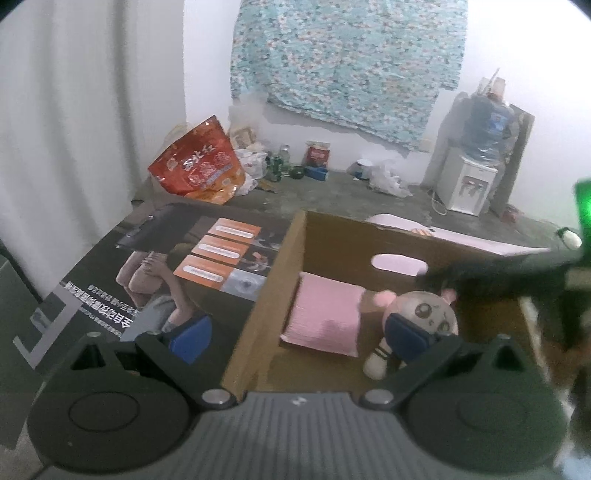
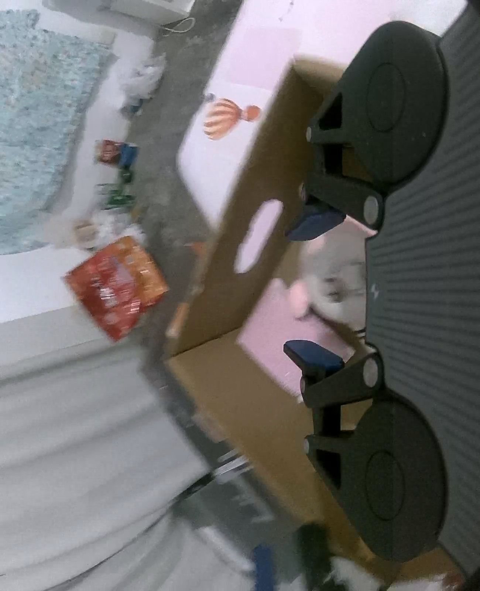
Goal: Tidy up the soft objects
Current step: 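Move both tools back toward the remaining items on the table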
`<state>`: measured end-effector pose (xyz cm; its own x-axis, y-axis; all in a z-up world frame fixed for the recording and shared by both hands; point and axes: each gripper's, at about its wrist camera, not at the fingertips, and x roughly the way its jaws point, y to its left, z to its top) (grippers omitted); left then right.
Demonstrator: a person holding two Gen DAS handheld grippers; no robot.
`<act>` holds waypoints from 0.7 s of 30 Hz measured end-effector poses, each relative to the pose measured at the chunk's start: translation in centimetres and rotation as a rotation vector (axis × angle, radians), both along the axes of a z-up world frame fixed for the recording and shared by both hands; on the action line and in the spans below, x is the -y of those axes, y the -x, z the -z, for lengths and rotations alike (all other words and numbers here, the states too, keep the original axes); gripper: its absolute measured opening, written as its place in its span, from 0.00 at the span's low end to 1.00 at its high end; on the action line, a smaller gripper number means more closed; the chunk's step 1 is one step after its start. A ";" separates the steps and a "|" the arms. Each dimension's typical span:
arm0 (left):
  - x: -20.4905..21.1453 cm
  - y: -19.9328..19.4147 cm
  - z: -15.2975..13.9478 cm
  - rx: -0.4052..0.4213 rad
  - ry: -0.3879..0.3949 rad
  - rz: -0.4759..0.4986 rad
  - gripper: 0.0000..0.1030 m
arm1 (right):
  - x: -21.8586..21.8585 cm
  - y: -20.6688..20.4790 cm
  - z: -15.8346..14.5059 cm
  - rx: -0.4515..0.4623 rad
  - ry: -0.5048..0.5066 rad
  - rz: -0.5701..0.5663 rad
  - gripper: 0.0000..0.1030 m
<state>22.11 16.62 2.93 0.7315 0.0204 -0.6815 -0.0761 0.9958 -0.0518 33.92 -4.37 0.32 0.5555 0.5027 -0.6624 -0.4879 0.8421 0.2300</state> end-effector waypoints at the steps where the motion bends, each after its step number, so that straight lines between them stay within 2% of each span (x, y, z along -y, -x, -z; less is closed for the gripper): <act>1: 0.3 0.4 -0.2 0.008 0.003 0.010 0.98 | 1.1 0.7 -1.1 0.015 -0.028 0.008 0.58; 7: 3.3 3.7 -2.2 0.080 0.020 0.101 0.98 | 9.7 6.9 -7.6 0.066 -0.178 0.060 0.60; 10: 5.3 6.0 -3.5 0.118 0.020 0.155 0.98 | 14.4 11.5 -9.2 0.083 -0.204 0.113 0.63; 15: 9.7 10.8 -4.7 0.148 0.031 0.304 0.99 | 23.3 20.3 -9.3 0.036 -0.223 0.273 0.68; 21: 15.0 15.9 -4.6 0.176 0.089 0.490 1.00 | 31.1 31.3 -6.4 0.020 -0.234 0.480 0.69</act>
